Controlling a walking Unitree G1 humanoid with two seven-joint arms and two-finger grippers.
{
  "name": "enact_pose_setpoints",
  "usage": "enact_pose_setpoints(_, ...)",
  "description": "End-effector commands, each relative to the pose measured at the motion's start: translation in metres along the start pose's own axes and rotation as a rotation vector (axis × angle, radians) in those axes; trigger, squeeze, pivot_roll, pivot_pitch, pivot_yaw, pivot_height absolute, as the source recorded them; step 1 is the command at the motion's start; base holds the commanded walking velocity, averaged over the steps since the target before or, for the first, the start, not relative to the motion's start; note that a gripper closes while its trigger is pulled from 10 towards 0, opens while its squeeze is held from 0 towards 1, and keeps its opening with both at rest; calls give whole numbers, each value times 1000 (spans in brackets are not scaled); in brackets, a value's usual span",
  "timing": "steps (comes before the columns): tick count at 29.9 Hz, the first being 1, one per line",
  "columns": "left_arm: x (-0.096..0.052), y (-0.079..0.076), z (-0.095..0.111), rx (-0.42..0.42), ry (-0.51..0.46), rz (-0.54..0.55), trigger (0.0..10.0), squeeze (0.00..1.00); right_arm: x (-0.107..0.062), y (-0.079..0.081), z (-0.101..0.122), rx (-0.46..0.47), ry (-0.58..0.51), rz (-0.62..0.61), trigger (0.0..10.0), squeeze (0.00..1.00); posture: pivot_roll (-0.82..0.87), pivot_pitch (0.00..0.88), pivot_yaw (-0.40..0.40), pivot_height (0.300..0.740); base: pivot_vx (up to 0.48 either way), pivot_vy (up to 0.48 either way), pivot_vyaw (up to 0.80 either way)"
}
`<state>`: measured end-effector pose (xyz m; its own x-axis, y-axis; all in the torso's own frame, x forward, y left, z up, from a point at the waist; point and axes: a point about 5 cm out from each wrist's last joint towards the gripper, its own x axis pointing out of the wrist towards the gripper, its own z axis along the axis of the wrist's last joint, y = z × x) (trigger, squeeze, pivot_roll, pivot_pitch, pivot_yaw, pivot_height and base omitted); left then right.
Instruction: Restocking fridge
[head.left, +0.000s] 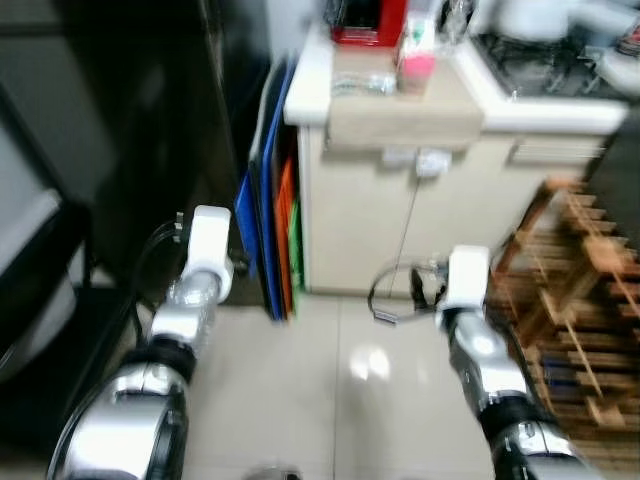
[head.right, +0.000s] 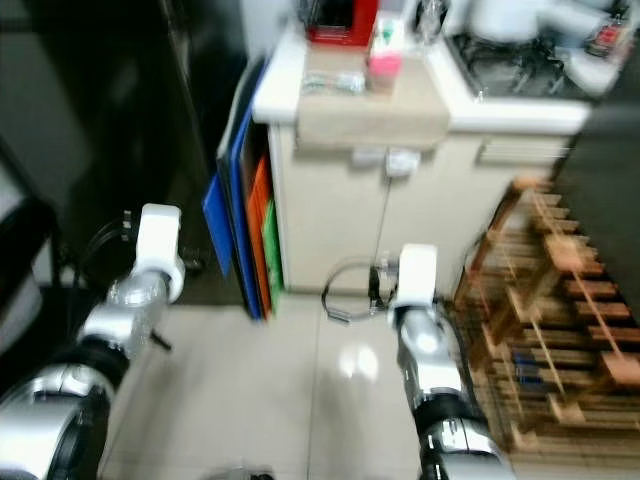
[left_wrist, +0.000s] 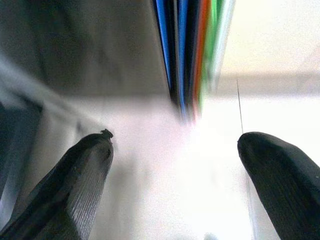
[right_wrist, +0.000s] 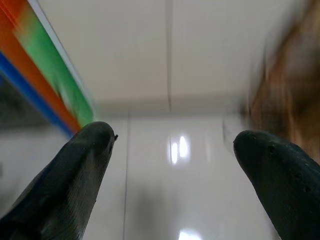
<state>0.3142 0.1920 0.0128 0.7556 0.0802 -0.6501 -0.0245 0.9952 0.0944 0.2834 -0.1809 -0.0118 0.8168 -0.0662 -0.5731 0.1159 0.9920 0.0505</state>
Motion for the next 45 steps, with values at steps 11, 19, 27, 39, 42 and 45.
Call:
enact_pose_setpoints(11, -8, -22, -74, 78, 329, -63, 10000, 0, -9, -13, -51, 103, 249, -34, 10000, 435, -120, 55, 42, 732, 0, 0, 0)
enact_pose_setpoints(19, -9, -14, -81, 69, 338, -45, 10000, 0, -11, -17, -57, 130, 269, -44, 10000, 424, -106, 63, 46, 732, 0, 0, 0)
enact_pose_setpoints(27, -9, -20, -82, 44, 319, -56, 10000, 0, -13, -13, -63, 125, 293, -46, 10000, 424, -108, 57, 36, 732, 0, 0, 0)
enact_pose_setpoints(39, -11, -19, -88, 41, 326, -55, 10000, 0, -15, -7, -70, 131, 309, -53, 10000, 408, -106, 52, 38, 732, 0, 0, 0)
enact_pose_setpoints(42, -10, -19, -87, 37, 324, -58, 10000, 0, -16, -5, -72, 123, 314, -49, 10000, 404, -107, 48, 37, 732, 0, 0, 0)
enact_pose_setpoints(45, -10, -20, -85, 25, 305, -56, 10000, 0, -16, -3, -72, 115, 300, -47, 10000, 408, -107, 48, 37, 732, 0, 0, 0)
